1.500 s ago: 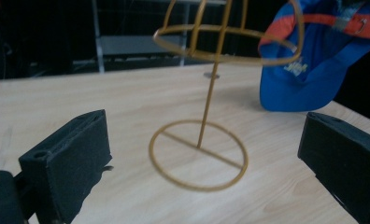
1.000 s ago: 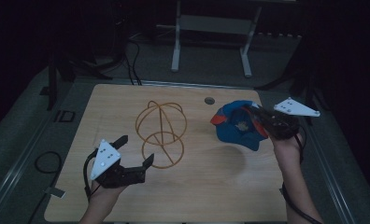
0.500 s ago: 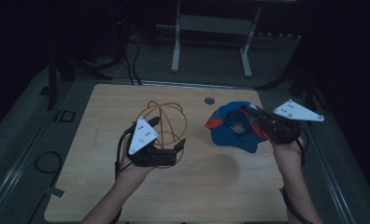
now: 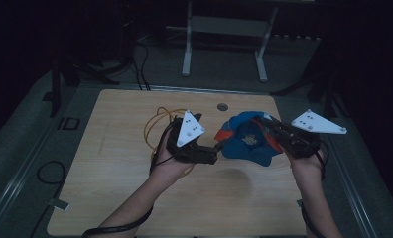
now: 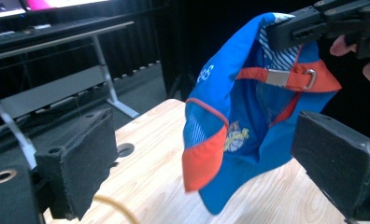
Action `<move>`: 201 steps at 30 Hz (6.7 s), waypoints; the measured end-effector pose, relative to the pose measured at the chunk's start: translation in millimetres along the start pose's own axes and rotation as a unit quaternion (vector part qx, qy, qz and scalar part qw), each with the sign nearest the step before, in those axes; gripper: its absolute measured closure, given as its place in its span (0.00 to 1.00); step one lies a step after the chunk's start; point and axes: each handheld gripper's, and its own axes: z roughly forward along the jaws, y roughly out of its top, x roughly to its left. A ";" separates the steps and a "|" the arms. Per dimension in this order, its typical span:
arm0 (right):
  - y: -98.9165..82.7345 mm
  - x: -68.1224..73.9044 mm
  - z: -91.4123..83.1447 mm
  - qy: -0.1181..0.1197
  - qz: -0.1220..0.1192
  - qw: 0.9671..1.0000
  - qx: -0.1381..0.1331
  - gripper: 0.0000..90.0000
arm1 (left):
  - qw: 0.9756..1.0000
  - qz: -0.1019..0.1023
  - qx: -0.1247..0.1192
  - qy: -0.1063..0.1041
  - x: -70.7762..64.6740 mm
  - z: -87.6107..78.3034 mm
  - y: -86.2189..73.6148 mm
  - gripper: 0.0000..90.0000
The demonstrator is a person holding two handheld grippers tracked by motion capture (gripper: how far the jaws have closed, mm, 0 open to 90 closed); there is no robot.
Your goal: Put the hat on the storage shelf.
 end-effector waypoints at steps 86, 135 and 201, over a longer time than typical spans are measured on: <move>-33.8 51.3 -49.4 0.177 -0.017 0.983 -0.048 0.65 | 0.942 0.111 -0.106 -0.297 1.6 1.8 18.0 0.99; 8.4 38.1 -61.3 0.147 -0.022 0.984 -0.102 0.99 | 0.989 0.033 -0.063 -0.133 29.8 -75.5 -15.5 0.44; 106.9 173.8 189.7 0.260 -0.108 0.956 0.079 0.99 | 0.985 -0.143 -0.008 0.097 49.7 -168.6 -237.0 0.07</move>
